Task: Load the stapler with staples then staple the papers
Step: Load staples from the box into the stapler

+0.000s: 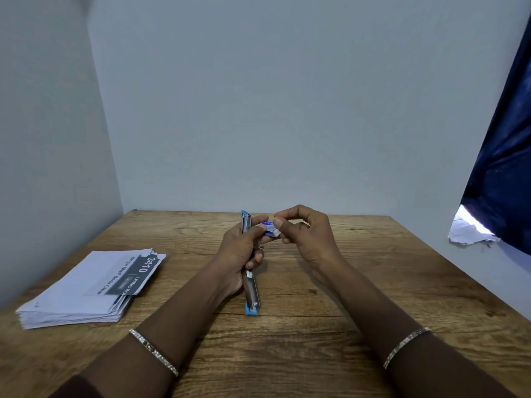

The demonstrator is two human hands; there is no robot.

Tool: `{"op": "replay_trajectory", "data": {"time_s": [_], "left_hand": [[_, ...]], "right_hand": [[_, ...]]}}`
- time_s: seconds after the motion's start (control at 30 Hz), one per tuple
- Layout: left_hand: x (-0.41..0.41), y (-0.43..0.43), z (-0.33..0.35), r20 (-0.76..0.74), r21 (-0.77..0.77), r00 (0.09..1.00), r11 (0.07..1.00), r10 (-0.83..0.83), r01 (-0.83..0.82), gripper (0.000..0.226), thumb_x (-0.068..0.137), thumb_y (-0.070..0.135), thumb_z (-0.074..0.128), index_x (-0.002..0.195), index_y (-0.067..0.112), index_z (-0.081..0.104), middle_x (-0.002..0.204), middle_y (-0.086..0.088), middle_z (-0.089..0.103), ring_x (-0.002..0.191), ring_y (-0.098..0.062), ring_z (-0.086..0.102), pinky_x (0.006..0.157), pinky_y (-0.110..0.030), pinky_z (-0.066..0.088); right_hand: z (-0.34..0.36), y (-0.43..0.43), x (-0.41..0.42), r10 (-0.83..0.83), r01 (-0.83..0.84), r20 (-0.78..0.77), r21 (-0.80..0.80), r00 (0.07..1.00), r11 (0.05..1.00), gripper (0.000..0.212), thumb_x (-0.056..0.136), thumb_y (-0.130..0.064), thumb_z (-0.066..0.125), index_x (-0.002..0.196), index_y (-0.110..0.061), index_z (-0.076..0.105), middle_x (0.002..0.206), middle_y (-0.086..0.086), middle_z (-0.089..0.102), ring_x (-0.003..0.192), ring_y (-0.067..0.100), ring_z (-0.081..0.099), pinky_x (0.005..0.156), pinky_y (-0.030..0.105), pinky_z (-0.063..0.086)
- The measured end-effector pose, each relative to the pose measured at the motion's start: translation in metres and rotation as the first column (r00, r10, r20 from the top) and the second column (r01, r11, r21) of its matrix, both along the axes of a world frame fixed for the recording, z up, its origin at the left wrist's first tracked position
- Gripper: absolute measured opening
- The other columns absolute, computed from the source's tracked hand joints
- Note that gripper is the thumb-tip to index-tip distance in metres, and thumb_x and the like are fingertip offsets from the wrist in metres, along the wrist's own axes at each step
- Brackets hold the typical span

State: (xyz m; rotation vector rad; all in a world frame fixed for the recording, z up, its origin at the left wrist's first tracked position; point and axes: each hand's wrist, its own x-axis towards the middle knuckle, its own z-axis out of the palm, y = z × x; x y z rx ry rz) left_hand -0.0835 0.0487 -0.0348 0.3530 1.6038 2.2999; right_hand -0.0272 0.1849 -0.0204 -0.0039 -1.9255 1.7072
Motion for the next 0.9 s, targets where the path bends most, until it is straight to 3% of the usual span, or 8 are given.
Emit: {"op": "replay_trajectory", "data": {"time_s": [0.13, 0.23, 0.4, 0.57, 0.67, 0.73, 0.8, 0.9], "left_hand": [[0.001, 0.001, 0.000, 0.043, 0.005, 0.999, 1.000, -0.026, 0.026, 0.016, 0.097, 0.012, 0.057, 0.109, 0.013, 0.067, 0.083, -0.013, 0.079, 0.028, -0.006, 0.039, 0.027, -0.014, 0.025], [0.002, 0.000, 0.003, 0.062, 0.013, 0.998, 0.999, -0.032, 0.032, 0.009, 0.096, 0.013, 0.059, 0.090, 0.009, 0.063, 0.055, -0.004, 0.069, 0.024, -0.004, 0.035, 0.026, -0.012, 0.021], [0.003, -0.006, 0.005, 0.107, -0.045, 0.990, 0.994, -0.091, 0.096, 0.014, 0.098, 0.018, 0.059, 0.094, 0.006, 0.064, 0.045, 0.002, 0.060, 0.024, -0.004, 0.032, 0.026, -0.013, 0.021], [0.000, -0.009, 0.004, 0.058, -0.102, 0.995, 0.991, -0.082, 0.088, 0.013, 0.097, 0.015, 0.061, 0.105, 0.006, 0.067, 0.072, -0.010, 0.075, 0.027, -0.004, 0.034, 0.028, -0.014, 0.022], [-0.001, -0.009, 0.002, 0.044, -0.200, 0.997, 0.977, -0.064, 0.071, 0.023, 0.097, 0.021, 0.063, 0.108, 0.001, 0.066, 0.055, -0.008, 0.059, 0.027, -0.006, 0.033, 0.028, -0.015, 0.022], [0.000, -0.008, 0.003, 0.058, -0.206, 0.996, 0.976, -0.065, 0.076, 0.028, 0.098, 0.028, 0.061, 0.108, 0.002, 0.066, 0.063, -0.012, 0.071, 0.027, -0.006, 0.031, 0.028, -0.014, 0.022], [-0.002, -0.007, 0.003, 0.080, -0.197, 0.995, 0.978, -0.053, 0.068, 0.035, 0.101, 0.039, 0.053, 0.111, 0.007, 0.064, 0.086, -0.017, 0.079, 0.028, -0.006, 0.031, 0.028, -0.013, 0.023], [-0.007, -0.009, 0.002, 0.149, -0.151, 0.989, 0.988, -0.021, 0.043, 0.049, 0.103, 0.049, 0.040, 0.112, 0.007, 0.062, 0.095, -0.020, 0.079, 0.027, -0.007, 0.034, 0.027, -0.012, 0.023]], "right_hand": [[0.001, 0.002, 0.001, 0.006, -0.006, 0.017, 0.000, 1.000, 1.000, 0.007, 0.086, -0.016, 0.078, 0.091, -0.012, 0.075, 0.087, -0.001, 0.076, 0.071, 0.011, 0.063, 0.062, 0.025, 0.050], [-0.001, 0.001, 0.000, 0.010, -0.010, 0.024, 0.006, 1.000, 1.000, 0.004, 0.086, -0.017, 0.077, 0.087, -0.018, 0.074, 0.081, -0.007, 0.075, 0.068, 0.009, 0.061, 0.063, 0.027, 0.049], [-0.001, -0.001, -0.001, 0.007, -0.005, -0.027, 0.073, 1.000, 0.997, 0.008, 0.088, -0.015, 0.075, 0.085, -0.021, 0.072, 0.077, -0.009, 0.074, 0.065, 0.014, 0.062, 0.059, 0.021, 0.048], [-0.001, 0.002, -0.002, 0.000, -0.003, 0.048, 0.069, 0.999, 0.998, 0.006, 0.088, -0.015, 0.076, 0.085, -0.018, 0.072, 0.093, -0.004, 0.075, 0.073, 0.010, 0.068, 0.063, 0.024, 0.055], [0.003, 0.009, 0.000, 0.031, -0.030, 0.169, -0.009, 0.985, 1.000, 0.006, 0.085, -0.007, 0.078, 0.082, -0.010, 0.074, 0.087, 0.006, 0.074, 0.064, 0.008, 0.070, 0.059, 0.020, 0.057], [0.008, 0.014, 0.003, 0.032, -0.025, 0.249, -0.029, 0.968, 0.999, 0.007, 0.084, -0.002, 0.078, 0.081, -0.005, 0.073, 0.078, 0.010, 0.072, 0.052, 0.008, 0.066, 0.054, 0.018, 0.055], [0.011, 0.021, 0.005, -0.024, 0.010, 0.325, 0.042, 0.945, 0.999, 0.008, 0.084, -0.002, 0.078, 0.081, -0.004, 0.072, 0.074, 0.011, 0.071, 0.051, 0.013, 0.063, 0.060, 0.026, 0.056], [0.013, 0.027, 0.007, -0.089, 0.029, 0.405, 0.150, 0.910, 0.988, 0.007, 0.085, 0.001, 0.077, 0.088, 0.004, 0.072, 0.071, 0.010, 0.068, 0.055, 0.019, 0.062, 0.072, 0.038, 0.060]]}}
